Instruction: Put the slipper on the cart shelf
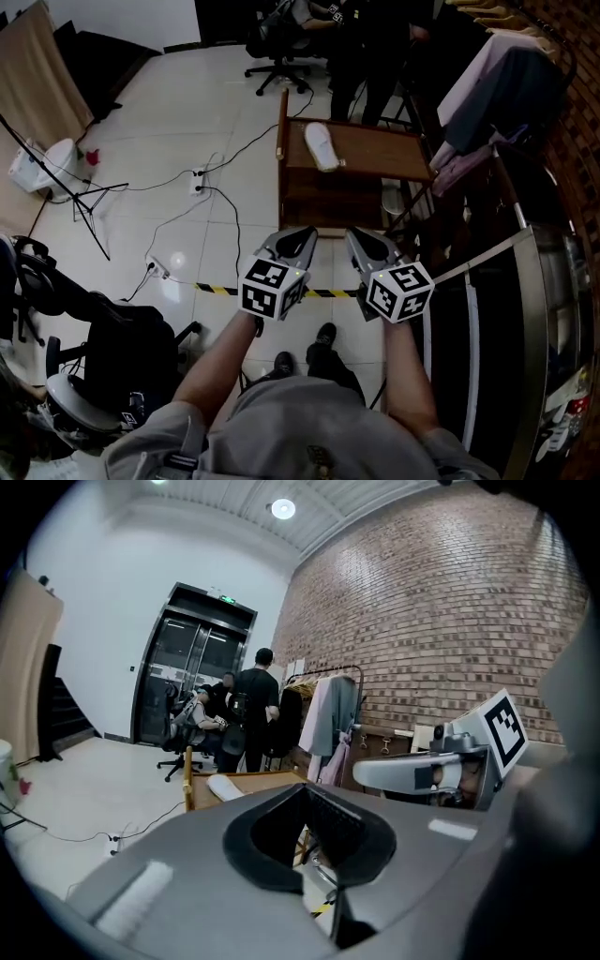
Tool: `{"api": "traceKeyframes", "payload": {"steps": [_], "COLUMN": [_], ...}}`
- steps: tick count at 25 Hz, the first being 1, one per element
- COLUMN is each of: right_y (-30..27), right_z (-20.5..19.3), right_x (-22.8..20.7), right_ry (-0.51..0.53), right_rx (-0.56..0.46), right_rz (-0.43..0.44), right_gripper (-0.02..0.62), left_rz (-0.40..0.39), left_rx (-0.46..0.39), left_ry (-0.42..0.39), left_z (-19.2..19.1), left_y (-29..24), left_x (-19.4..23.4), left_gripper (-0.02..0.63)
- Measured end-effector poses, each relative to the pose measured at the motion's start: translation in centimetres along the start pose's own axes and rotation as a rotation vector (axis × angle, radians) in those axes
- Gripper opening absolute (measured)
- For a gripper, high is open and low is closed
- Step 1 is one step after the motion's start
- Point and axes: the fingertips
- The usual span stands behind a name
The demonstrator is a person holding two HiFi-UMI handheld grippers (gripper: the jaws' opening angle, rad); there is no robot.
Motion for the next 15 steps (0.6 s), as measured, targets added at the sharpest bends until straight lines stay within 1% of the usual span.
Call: {"api": "traceKeyframes", "payload": {"steps": [6,13,15], "right_y": [-4.6,-7.4,-8.0], "right_z": [1.5,4.1,4.6], "right_x": [-5.1,-12.4,-14.5], "right_ry": [0.056,0.054,0.061], "right_rx": [0.03,0.03,0.03], "right_rz": [-0.017,0.027,0.027], "right_gripper": [0.0,0.0,0.0], "left_rz": [0.042,0.1,0.121], "left_rx": [-0.001,0.033,0.032], "left_ry": [0.018,0.06,0.062], "left_z": [2.1,4.9,5.7], "left_y": [-4.9,-12.7,-14.7], "left_x": [3.2,4.8,5.2], "left_gripper": [0.008,0.008,0.008]}}
Point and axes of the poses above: the fingertips, and each gripper's own axes: y backward along the fingers, x to its left, z out of its top, and after that the axes turned 12 degrees about x, right-handed
